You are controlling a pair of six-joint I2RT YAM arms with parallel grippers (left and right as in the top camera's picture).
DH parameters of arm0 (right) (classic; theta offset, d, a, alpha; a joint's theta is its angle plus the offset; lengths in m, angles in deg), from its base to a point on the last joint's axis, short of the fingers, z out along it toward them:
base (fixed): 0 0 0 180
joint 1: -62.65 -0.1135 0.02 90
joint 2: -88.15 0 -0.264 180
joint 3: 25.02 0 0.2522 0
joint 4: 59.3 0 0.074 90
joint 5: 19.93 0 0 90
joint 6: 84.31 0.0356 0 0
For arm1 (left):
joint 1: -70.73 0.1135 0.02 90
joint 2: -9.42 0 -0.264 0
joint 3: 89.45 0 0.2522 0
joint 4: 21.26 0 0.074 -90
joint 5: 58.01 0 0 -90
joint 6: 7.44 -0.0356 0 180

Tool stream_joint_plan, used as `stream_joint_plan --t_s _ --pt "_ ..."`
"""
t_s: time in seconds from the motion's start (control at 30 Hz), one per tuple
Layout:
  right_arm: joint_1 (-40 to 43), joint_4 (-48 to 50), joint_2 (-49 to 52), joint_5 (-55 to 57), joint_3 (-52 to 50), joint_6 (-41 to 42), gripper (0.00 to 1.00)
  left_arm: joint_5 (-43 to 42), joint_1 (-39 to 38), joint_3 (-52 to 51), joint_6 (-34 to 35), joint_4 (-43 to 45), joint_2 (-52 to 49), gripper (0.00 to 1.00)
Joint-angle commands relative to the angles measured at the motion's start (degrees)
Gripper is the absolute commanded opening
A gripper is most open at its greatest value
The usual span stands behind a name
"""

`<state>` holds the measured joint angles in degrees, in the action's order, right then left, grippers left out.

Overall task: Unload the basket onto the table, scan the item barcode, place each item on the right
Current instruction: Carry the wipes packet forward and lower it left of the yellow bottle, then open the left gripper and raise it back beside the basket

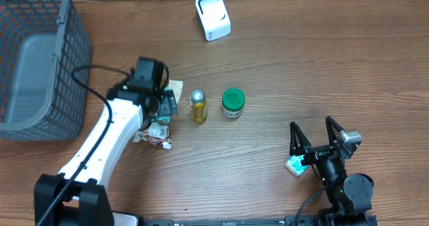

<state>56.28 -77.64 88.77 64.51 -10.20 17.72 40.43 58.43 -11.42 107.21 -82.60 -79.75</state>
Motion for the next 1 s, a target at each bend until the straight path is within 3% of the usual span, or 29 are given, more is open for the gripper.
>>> stream_joint_plan --t_s 0.0,0.17,0.27,0.47,0.97 --pt "0.1 0.2 -0.4 0.1 -0.6 0.3 1.00 1.2 0.8 9.6 -6.2 -4.6 1.3 0.91" --pt "0.1 0.2 -0.4 0.1 -0.6 0.3 1.00 1.2 4.4 19.7 -14.8 -11.1 1.3 0.99" --pt "0.1 0.2 -0.4 0.1 -0.6 0.3 1.00 1.2 8.1 22.0 -20.9 -10.5 1.3 1.00" --pt "0.1 0.2 -0.4 0.1 -0.6 0.3 1.00 0.7 15.6 22.2 -26.2 -7.0 1.3 1.00" --pt "0.1 0.2 -0.4 0.1 -0.6 0.3 1.00 0.7 19.1 22.2 -25.9 -6.4 1.3 0.99"
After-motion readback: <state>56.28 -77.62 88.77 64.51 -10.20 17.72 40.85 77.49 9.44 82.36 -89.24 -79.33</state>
